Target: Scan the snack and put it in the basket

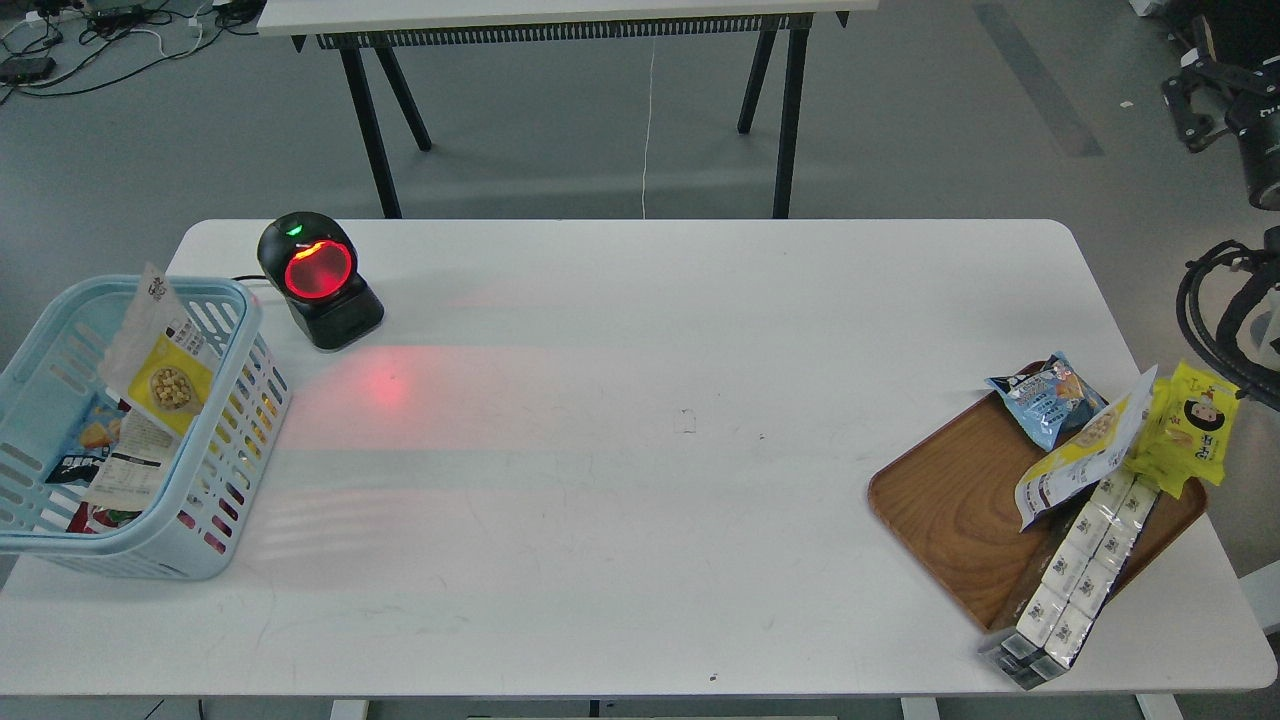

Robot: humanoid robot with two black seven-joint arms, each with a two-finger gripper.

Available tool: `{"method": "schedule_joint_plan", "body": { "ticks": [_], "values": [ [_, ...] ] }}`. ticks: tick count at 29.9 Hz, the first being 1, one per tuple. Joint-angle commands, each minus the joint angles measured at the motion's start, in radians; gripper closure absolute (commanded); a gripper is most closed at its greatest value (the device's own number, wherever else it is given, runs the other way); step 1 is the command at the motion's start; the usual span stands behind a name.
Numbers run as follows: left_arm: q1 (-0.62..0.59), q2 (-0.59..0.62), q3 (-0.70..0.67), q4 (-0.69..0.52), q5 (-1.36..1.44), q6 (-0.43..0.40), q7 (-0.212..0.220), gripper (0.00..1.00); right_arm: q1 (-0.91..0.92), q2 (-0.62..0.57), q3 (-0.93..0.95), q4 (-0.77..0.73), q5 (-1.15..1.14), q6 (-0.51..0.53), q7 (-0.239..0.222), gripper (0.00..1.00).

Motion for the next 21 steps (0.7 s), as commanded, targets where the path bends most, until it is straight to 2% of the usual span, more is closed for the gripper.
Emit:
{"method": "schedule_joint_plan", "body": {
  "ticks": [1, 3, 6, 10, 15, 18, 21],
  "values": [
    [-0.007, -0.135, -0.044, 0.125, -0.244, 0.0, 0.0, 0.01, 0.002, -0.001, 0.015, -0.004, 0.0, 0.006, 0.0, 0.01],
    [-0.019, -0.197, -0.049, 0.191, -0.343, 0.0, 0.0, 0.01, 0.017, 0.001, 0.018, -0.006, 0.0, 0.008, 0.0, 0.01],
    [-0.044, -0.307, -0.062, 0.291, -0.456, 0.0, 0.051, 0.01, 0.036, 0.002, 0.024, -0.006, 0.0, 0.009, -0.002, 0.01],
    [-0.047, -0.46, -0.139, 0.458, -0.597, 0.0, 0.108, 0.01, 0.063, 0.007, 0.033, -0.01, 0.0, 0.008, -0.056, 0.01],
    [-0.047, -0.628, -0.223, 0.667, -0.742, 0.0, 0.203, 0.01, 0.079, 0.019, 0.09, -0.011, 0.001, 0.008, -0.111, 0.01],
    [-0.041, -0.691, -0.248, 0.762, -0.846, 0.0, 0.268, 0.01, 0.077, 0.031, 0.107, -0.011, 0.001, 0.009, -0.12, 0.01],
    [-0.029, -0.708, -0.248, 0.799, -0.955, 0.0, 0.308, 0.01, 0.066, 0.047, 0.106, -0.014, 0.003, 0.009, -0.122, 0.01]
  ]
}}
